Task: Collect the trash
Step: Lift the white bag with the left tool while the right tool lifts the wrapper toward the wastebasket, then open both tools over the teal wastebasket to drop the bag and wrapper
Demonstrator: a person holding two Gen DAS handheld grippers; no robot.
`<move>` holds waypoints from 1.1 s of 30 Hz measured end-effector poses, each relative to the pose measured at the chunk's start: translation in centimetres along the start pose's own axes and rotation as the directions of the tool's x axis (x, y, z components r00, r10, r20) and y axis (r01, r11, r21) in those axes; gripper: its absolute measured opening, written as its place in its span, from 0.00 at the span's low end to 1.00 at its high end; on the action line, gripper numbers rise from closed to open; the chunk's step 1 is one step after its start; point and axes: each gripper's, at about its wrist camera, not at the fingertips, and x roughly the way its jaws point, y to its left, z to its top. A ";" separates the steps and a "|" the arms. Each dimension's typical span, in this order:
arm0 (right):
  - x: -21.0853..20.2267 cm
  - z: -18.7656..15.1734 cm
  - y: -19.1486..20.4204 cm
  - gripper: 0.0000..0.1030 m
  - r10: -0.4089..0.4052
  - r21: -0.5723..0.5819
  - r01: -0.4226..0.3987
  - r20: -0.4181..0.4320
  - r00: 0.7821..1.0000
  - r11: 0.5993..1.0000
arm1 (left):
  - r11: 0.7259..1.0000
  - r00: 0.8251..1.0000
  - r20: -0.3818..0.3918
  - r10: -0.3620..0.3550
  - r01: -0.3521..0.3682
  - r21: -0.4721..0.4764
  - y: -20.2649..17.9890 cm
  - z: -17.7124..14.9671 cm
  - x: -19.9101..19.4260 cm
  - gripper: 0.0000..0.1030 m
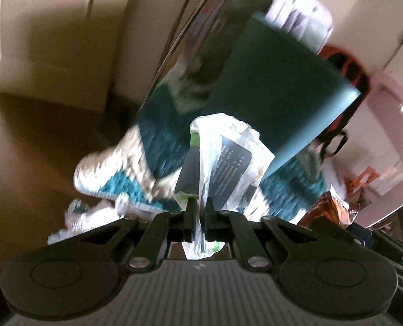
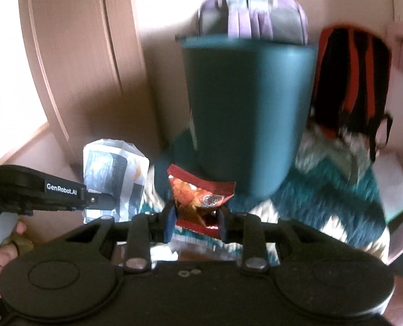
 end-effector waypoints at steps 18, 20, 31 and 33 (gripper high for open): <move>-2.4 14.9 -4.9 0.29 -0.104 -0.016 0.111 0.239 0.965 0.994 | 0.983 0.981 0.193 -0.029 -0.006 0.181 -11.5 14.9 -3.1 0.05; -1.8 16.0 -5.5 0.29 -0.115 -0.016 0.123 0.244 0.963 0.992 | 0.984 0.984 0.177 -0.035 0.003 0.180 -12.5 16.3 -2.5 0.05; 3.5 18.7 -7.4 0.30 -0.137 -0.067 0.150 0.171 0.976 0.986 | 0.972 0.992 0.129 -0.004 -0.027 0.232 -16.5 20.5 3.7 0.05; 4.6 18.8 -7.6 0.30 -0.129 -0.068 0.140 0.144 0.981 0.988 | 0.968 0.994 0.107 0.007 -0.033 0.247 -17.0 20.6 5.1 0.05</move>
